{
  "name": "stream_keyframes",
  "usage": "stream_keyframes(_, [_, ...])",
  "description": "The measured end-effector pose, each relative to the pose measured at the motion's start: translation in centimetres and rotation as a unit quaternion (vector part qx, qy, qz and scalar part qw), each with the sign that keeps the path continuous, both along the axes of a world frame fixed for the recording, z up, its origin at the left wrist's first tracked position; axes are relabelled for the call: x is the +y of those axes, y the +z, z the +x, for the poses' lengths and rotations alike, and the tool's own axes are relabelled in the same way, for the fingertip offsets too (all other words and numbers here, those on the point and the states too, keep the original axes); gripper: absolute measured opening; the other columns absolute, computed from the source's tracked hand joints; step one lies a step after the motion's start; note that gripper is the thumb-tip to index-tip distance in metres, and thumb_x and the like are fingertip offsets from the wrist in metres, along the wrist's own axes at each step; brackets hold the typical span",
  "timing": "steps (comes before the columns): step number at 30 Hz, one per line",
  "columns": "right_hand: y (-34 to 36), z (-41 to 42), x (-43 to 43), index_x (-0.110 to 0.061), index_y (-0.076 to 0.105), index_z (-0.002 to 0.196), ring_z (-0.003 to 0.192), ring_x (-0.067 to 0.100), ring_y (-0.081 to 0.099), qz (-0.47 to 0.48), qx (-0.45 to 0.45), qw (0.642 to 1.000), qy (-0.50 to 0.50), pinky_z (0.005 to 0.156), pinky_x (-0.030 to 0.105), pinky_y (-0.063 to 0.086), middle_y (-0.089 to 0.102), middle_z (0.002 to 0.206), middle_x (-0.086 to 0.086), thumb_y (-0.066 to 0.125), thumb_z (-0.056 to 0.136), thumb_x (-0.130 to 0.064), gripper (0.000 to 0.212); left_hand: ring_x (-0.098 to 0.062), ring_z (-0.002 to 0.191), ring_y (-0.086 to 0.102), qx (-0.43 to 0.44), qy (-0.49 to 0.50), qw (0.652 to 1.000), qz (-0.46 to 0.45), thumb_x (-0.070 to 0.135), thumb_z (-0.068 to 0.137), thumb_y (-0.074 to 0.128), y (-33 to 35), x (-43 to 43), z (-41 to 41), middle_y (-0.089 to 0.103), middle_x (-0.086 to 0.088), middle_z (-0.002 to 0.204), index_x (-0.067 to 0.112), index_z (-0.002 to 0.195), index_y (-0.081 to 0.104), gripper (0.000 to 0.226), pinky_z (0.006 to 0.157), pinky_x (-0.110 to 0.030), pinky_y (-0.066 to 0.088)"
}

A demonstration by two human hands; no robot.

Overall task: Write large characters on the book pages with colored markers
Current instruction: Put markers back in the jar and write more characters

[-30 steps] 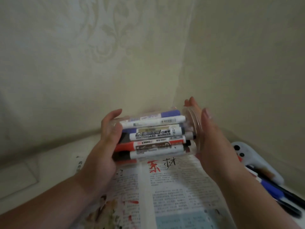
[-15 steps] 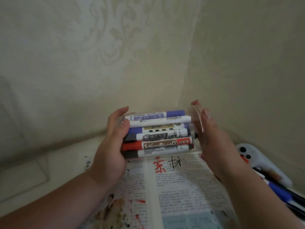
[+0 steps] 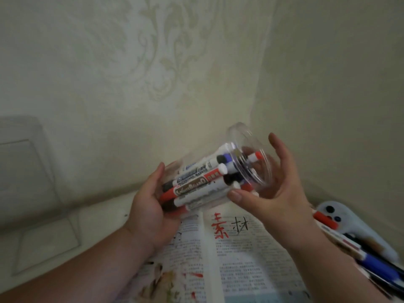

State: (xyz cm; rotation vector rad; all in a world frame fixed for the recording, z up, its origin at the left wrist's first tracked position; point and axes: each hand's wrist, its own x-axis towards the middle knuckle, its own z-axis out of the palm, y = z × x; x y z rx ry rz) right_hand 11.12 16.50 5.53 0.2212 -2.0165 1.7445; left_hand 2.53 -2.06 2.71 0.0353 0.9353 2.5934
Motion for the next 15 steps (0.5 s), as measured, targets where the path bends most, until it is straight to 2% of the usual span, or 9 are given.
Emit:
stream_keyframes(3, [0.8, -0.8, -1.3, -0.032, 0.031, 0.154, 0.119, 0.014, 0.067, 0.009, -0.007, 1.000, -0.024, 0.103, 0.038, 0.054, 0.065, 0.135, -0.008, 0.097, 0.054, -0.035, 0.119, -0.029, 0.103, 0.072, 0.017, 0.012, 1.000, -0.020, 0.039, 0.092, 0.057, -0.2, -0.1, -0.4, 0.071, -0.014, 0.121, 0.017, 0.129, 0.067, 0.044, 0.090, -0.048, 0.056])
stream_keyframes(4, [1.3, -1.1, -1.5, -0.029, 0.037, 0.151, 0.115, 0.013, 0.069, 0.012, -0.014, 0.999, -0.036, 0.101, 0.038, 0.055, 0.066, 0.133, -0.008, 0.100, 0.053, -0.037, 0.116, -0.023, 0.107, 0.071, 0.064, 0.046, 0.994, -0.081, 0.036, 0.096, 0.056, -0.3, -0.1, -0.4, 0.072, -0.007, 0.121, 0.021, 0.126, 0.068, 0.035, 0.096, -0.044, 0.054])
stream_keyframes(5, [1.7, -1.4, -1.7, -0.027, 0.043, 0.148, 0.111, 0.012, 0.070, 0.020, -0.022, 0.998, -0.054, 0.098, 0.039, 0.057, 0.069, 0.128, -0.009, 0.101, 0.052, -0.039, 0.113, -0.014, 0.110, 0.068, 0.125, 0.108, 0.970, -0.177, 0.031, 0.100, 0.054, -0.4, 0.0, -0.5, 0.072, 0.002, 0.119, 0.027, 0.122, 0.066, 0.026, 0.099, -0.037, 0.051])
stream_keyframes(6, [2.2, -1.9, -1.9, -0.026, 0.046, 0.145, 0.107, 0.010, 0.071, 0.033, -0.030, 0.997, -0.070, 0.096, 0.039, 0.058, 0.070, 0.124, -0.011, 0.098, 0.050, -0.041, 0.109, -0.003, 0.108, 0.065, 0.180, 0.185, 0.927, -0.272, 0.028, 0.103, 0.054, -0.6, -0.1, -0.6, 0.069, 0.011, 0.114, 0.032, 0.117, 0.063, 0.018, 0.097, -0.029, 0.049])
stream_keyframes(7, [2.5, -2.5, -2.0, -0.026, 0.048, 0.143, 0.105, 0.008, 0.072, 0.054, -0.039, 0.994, -0.086, 0.095, 0.039, 0.059, 0.071, 0.121, -0.013, 0.096, 0.048, -0.043, 0.107, 0.004, 0.101, 0.062, 0.231, 0.255, 0.880, -0.327, 0.026, 0.103, 0.054, -0.7, -0.2, -0.4, 0.065, 0.014, 0.107, 0.033, 0.112, 0.059, 0.012, 0.090, -0.019, 0.047])
stream_keyframes(9, [2.9, -4.0, -2.2, -0.027, 0.048, 0.141, 0.103, 0.007, 0.071, 0.095, -0.056, 0.987, -0.113, 0.092, 0.043, 0.060, 0.070, 0.120, -0.015, 0.097, 0.050, -0.044, 0.105, -0.004, 0.089, 0.058, 0.350, 0.317, 0.807, -0.354, 0.029, 0.099, 0.057, -1.3, -0.4, 0.5, 0.058, 0.006, 0.095, 0.029, 0.103, 0.054, 0.005, 0.077, -0.014, 0.044])
stream_keyframes(10, [2.9, -4.9, -2.4, -0.028, 0.048, 0.140, 0.102, 0.009, 0.072, 0.112, -0.063, 0.984, -0.123, 0.090, 0.046, 0.061, 0.069, 0.120, -0.014, 0.099, 0.052, -0.042, 0.103, -0.010, 0.084, 0.056, 0.411, 0.314, 0.773, -0.367, 0.031, 0.095, 0.058, -1.8, -0.5, 0.8, 0.055, 0.005, 0.090, 0.025, 0.098, 0.053, 0.008, 0.075, -0.018, 0.043])
stream_keyframes(12, [2.9, -6.5, -2.6, -0.028, 0.047, 0.140, 0.102, 0.006, 0.070, 0.132, -0.075, 0.979, -0.134, 0.090, 0.046, 0.061, 0.068, 0.120, -0.014, 0.099, 0.054, -0.038, 0.101, -0.011, 0.073, 0.051, 0.503, 0.252, 0.734, -0.381, 0.031, 0.091, 0.059, -2.5, -0.4, 1.3, 0.051, 0.009, 0.079, 0.023, 0.088, 0.052, 0.011, 0.066, -0.021, 0.043])
stream_keyframes(15, [3.2, -8.9, -3.6, -0.027, 0.043, 0.144, 0.095, -0.011, 0.065, 0.165, -0.097, 0.975, -0.113, 0.079, 0.025, 0.060, 0.064, 0.120, -0.019, 0.098, 0.059, -0.035, 0.102, -0.003, 0.062, 0.043, 0.620, 0.154, 0.637, -0.431, 0.029, 0.091, 0.065, -2.7, -0.5, 1.6, 0.047, 0.013, 0.069, 0.024, 0.082, 0.055, 0.014, 0.058, -0.020, 0.038])
